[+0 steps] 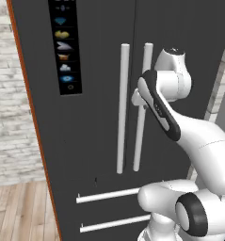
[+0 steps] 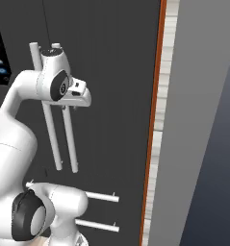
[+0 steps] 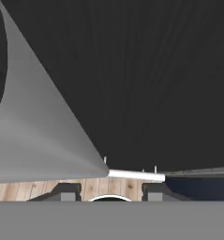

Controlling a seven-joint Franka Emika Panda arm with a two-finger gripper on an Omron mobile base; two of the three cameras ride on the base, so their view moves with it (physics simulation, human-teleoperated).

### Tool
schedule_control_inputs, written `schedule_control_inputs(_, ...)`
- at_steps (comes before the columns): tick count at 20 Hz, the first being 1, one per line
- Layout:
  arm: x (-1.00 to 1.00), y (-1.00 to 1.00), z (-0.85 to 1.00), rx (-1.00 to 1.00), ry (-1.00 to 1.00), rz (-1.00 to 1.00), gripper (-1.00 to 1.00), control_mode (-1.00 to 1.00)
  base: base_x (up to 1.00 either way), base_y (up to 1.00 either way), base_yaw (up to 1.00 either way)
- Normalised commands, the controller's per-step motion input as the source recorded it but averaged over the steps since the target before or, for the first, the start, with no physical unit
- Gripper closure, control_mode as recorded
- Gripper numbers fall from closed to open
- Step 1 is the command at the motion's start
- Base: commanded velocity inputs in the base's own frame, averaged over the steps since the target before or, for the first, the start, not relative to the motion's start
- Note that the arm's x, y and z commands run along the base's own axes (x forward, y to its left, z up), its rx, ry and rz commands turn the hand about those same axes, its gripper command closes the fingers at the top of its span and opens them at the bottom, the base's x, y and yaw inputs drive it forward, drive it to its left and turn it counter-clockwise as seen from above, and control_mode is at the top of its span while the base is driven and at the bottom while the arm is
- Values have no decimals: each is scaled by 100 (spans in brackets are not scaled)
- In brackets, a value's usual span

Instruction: There is a bowl on the dining counter. Grab a lemon wedge from the fridge and place it in the bowl. Then get the liquor bottle and glass cup from the cabinet and place them next to the bowl.

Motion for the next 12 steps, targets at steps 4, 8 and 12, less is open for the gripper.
schedule_control_inputs(4, 0, 0, 0, 0, 0, 0, -100, 100, -37, 4, 0)
schedule_control_inputs(8, 0, 0, 0, 0, 0, 0, -100, 100, -61, 44, -2)
schedule_control_inputs(12, 0, 0, 0, 0, 0, 0, -100, 100, -28, 38, 0)
